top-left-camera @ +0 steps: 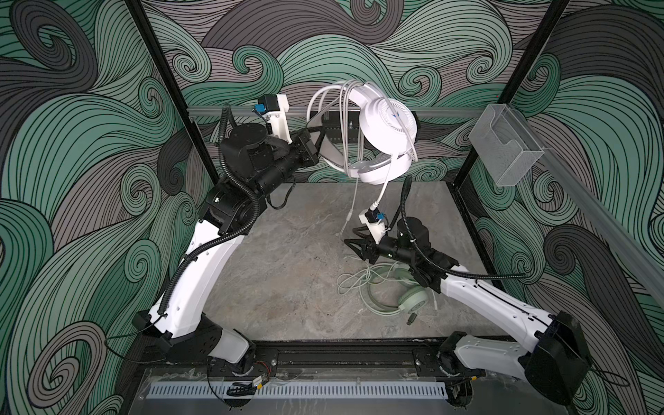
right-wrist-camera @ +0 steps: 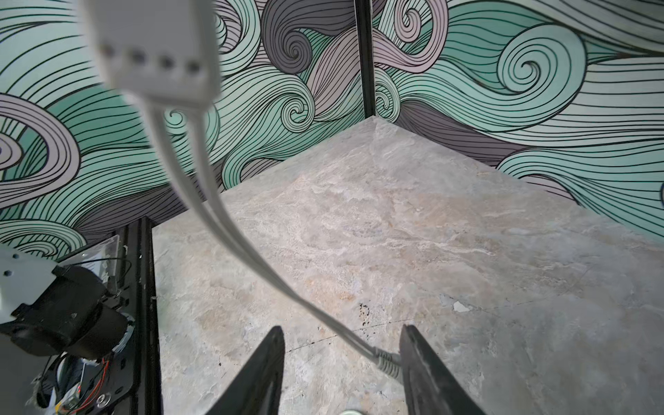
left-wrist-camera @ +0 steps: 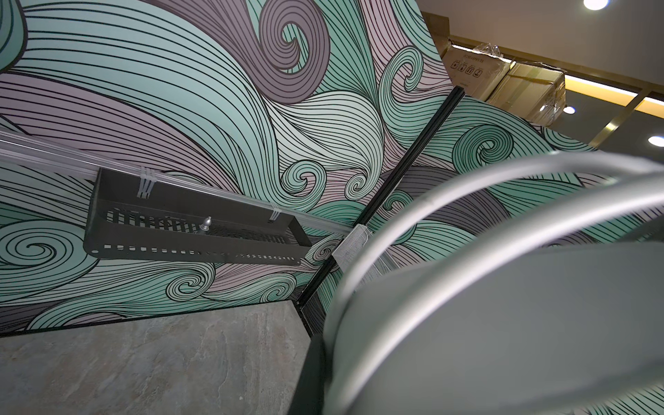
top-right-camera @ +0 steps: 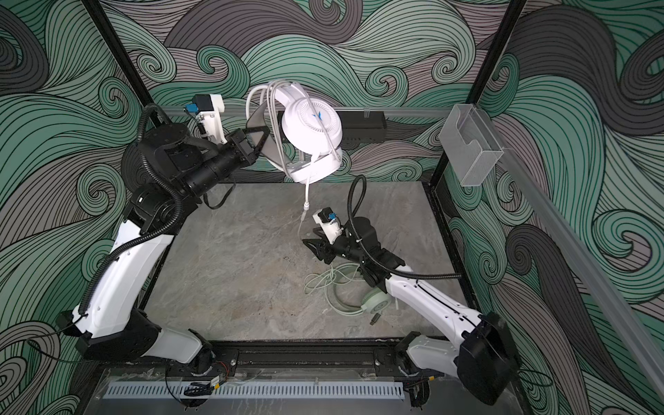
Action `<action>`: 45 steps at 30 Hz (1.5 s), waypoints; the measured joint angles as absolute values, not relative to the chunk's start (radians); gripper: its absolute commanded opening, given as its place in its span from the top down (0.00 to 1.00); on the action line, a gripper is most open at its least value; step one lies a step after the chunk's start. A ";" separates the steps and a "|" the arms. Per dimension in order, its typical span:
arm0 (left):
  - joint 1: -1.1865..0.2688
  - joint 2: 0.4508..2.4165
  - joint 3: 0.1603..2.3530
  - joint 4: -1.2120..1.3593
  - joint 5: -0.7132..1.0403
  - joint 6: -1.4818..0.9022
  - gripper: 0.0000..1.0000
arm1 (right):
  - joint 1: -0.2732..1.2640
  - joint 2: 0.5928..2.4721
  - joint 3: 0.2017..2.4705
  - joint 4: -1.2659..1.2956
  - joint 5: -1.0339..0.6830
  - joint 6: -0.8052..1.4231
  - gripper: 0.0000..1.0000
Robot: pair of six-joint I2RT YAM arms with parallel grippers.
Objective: Wrap the headphones
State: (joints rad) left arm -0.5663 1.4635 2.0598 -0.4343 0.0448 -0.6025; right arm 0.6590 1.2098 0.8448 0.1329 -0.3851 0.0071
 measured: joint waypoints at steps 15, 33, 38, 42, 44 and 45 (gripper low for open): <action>-0.566 1.464 2.061 -0.435 0.060 -0.602 1.00 | 0.658 1.221 0.832 0.108 -0.333 -0.037 0.49; -0.566 1.427 2.066 -0.456 0.110 -0.603 1.00 | 0.657 1.256 0.840 0.092 -0.273 -0.075 0.49; -0.566 1.427 2.066 -0.457 0.123 -0.603 1.00 | 0.657 1.293 0.851 0.099 -0.307 -0.075 0.49; -0.566 1.427 2.066 -0.459 0.128 -0.603 1.00 | 0.661 1.325 0.885 0.102 -0.329 -0.077 0.48; -0.566 1.427 2.066 -0.460 0.132 -0.603 1.00 | 0.662 1.328 0.890 0.110 -0.341 -0.079 0.47; -0.566 1.427 2.066 -0.459 0.135 -0.603 1.00 | 0.664 1.329 0.890 0.115 -0.346 -0.079 0.46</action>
